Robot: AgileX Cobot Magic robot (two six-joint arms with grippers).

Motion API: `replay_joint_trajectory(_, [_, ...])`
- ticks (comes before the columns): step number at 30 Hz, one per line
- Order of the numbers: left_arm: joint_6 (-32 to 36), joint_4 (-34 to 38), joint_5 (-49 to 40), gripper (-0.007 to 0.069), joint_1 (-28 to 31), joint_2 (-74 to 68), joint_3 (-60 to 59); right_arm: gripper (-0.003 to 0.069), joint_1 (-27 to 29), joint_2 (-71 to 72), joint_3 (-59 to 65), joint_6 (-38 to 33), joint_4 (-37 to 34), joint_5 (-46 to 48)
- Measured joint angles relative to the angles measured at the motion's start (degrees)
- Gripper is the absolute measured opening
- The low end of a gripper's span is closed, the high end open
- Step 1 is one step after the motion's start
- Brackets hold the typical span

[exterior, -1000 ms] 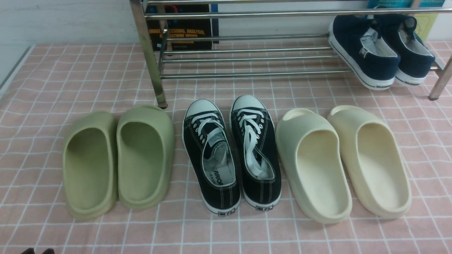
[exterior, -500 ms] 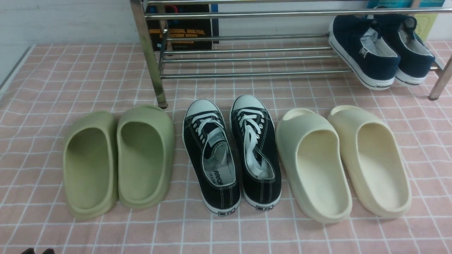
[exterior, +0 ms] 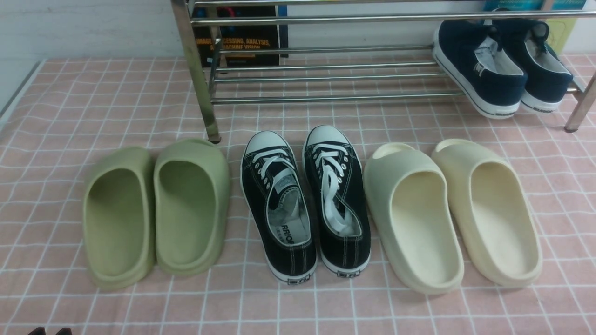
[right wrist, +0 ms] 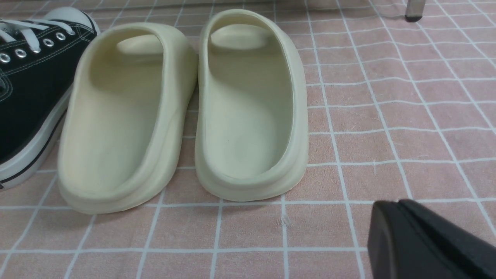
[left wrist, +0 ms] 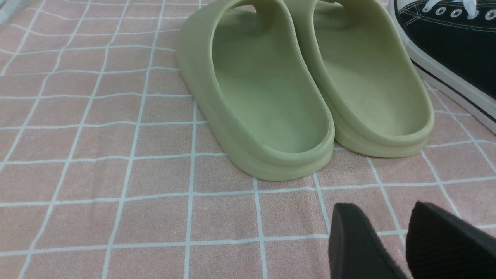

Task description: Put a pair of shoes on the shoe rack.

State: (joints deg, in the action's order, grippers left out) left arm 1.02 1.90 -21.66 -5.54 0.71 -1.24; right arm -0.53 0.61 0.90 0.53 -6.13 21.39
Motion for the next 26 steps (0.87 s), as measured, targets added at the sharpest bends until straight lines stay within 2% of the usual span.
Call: replay_joint_trajectory(26, [0.0,0.0,0.0,0.0239,0.0,0.0,0.0,0.0020,0.0,0.0,0.0,0.0,0.0,0.0])
